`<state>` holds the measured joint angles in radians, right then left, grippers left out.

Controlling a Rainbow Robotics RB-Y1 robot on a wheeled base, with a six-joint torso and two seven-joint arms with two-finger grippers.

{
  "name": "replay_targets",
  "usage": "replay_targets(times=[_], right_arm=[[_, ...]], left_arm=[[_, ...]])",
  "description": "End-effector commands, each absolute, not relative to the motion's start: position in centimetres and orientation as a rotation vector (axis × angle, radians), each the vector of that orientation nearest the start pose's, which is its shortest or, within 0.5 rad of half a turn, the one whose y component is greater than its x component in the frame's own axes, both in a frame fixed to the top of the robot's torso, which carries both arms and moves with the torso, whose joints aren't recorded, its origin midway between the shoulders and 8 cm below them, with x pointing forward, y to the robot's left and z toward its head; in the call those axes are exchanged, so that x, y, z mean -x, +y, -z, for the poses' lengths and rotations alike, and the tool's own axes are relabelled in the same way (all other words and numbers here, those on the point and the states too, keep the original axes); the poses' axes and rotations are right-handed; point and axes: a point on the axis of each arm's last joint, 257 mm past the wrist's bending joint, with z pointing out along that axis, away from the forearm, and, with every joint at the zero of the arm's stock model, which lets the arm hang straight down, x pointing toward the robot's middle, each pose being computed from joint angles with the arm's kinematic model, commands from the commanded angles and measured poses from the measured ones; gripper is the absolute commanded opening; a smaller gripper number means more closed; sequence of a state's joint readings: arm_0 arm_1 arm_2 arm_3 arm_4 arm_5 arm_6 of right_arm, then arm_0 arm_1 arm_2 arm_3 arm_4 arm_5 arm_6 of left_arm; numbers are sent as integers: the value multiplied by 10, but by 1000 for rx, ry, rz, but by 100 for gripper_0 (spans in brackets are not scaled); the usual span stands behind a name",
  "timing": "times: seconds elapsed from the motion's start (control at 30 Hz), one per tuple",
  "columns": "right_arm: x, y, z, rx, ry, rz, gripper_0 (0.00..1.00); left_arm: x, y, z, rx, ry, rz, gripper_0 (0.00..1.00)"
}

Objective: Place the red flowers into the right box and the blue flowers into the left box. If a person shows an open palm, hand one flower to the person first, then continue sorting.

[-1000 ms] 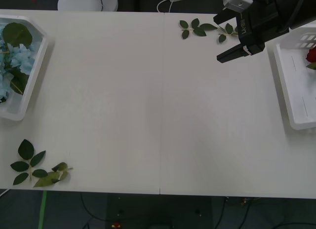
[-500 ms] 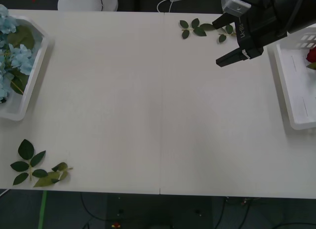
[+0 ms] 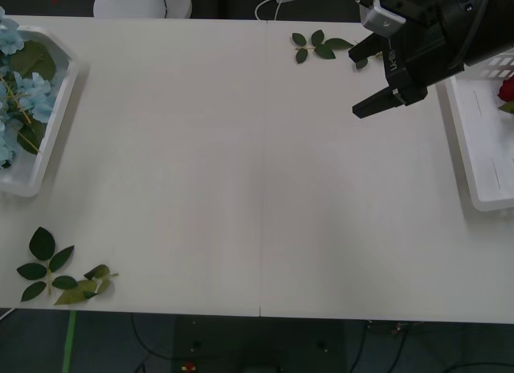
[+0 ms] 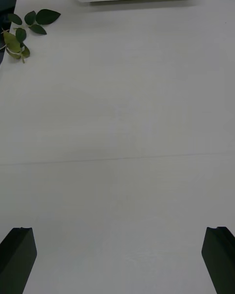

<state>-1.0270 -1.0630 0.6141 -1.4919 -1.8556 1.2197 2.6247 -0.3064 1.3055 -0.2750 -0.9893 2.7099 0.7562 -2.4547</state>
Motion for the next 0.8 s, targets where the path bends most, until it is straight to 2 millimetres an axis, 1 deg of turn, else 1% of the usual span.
replay_targets(times=[0.03,0.1,0.13,0.2,0.23,0.3,0.33,0.37,0.4,0.47,0.5,0.57,0.6,0.63,0.73,0.77,0.8], right_arm=[[-494,-136,49,1676,1662,-378,100],[-494,-135,49,1677,1661,-376,100],[-494,-135,49,1677,1661,-376,100],[-494,-135,49,1677,1661,-376,100],[-494,-135,49,1677,1661,-376,100],[-494,-135,49,1677,1661,-376,100],[-494,-135,49,1677,1661,-376,100],[-494,-135,49,1677,1661,-376,100],[-494,-135,49,1677,1661,-376,100],[-494,-135,49,1677,1661,-376,100],[-494,-135,49,1677,1661,-376,100],[-494,-135,49,1677,1661,-376,100],[-494,-135,49,1677,1661,-376,100],[-494,-135,49,1677,1661,-376,100],[-494,-135,49,1677,1661,-376,100],[-494,-135,49,1677,1661,-376,100],[-494,-135,49,1677,1661,-376,100]], left_arm=[[-487,500,44,119,1823,725,100],[-469,470,47,77,1820,754,100],[-466,460,48,69,1817,763,100],[-458,425,55,30,1811,751,100],[-457,415,58,20,1809,745,100],[-455,385,63,-20,1793,726,100],[-455,379,67,-29,1793,723,100],[-455,359,72,-77,1787,730,100],[-456,353,74,-94,1785,734,100],[-458,321,75,-162,1766,767,100],[-459,313,74,-173,1758,779,100],[-461,281,65,-220,1720,835,100],[-461,270,61,-237,1705,857,100],[-461,262,59,-249,1699,871,100],[-457,218,45,-324,1662,951,100],[-455,212,43,-335,1658,963,100],[-451,202,38,-360,1647,979,100]])
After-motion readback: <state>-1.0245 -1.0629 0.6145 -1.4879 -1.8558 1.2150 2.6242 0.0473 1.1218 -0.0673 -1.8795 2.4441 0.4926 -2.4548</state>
